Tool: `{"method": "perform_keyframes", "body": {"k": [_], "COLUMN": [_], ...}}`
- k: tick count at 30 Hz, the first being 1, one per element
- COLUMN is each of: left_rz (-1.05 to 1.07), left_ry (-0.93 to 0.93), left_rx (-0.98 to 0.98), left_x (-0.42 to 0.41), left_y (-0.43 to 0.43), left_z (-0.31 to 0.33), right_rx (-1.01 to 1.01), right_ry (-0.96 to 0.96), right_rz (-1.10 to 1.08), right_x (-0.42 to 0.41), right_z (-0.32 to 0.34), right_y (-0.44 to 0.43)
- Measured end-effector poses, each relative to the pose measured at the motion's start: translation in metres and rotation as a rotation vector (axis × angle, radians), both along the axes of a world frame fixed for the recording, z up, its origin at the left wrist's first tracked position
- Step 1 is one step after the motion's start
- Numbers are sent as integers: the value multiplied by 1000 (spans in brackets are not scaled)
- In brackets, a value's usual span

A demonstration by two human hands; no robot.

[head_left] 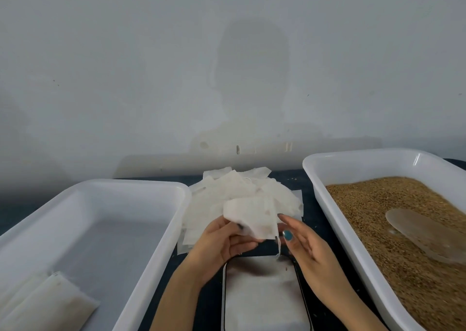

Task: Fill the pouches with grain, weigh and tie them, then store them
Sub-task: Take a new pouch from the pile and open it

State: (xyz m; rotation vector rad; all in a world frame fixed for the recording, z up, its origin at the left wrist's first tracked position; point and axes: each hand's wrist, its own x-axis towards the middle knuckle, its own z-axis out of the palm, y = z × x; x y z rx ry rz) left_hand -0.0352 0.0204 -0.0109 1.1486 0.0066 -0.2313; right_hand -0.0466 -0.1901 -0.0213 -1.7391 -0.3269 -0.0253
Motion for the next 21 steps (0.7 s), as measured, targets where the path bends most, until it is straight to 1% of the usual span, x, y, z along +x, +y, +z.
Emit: {"method": "perform_keyframes", "body": {"k": [3,5,8,10,12,16,19,21], "left_rz": [-35,-94,-163,-151,-96,108,252,325], "left_ry": [-10,-32,-85,-147,-209,-299,-338,-344], "left_rx": [89,167,256,285,333,509,610,640], "left_x": [-3,-6,-9,-10,-9,-7,-4,-3], "left_y": [4,2,-4,-6,-6,-10,-12,-12], "left_z": [6,5,6,8,10,12,9,7], "right_rx": [45,123,169,217,260,254,242,249], "right_ry": [13,35,29,43,67,92,111,131], "right_rz": [-13,-51,-75,-98,-114,-136,-139,-123], "right_x": [2,3,4,5,7,7,6,5], "right_z": [3,3,3,3,2,1,1,1], "right_y": [0,0,-1,-4,-7,-6,-5,-4]}}
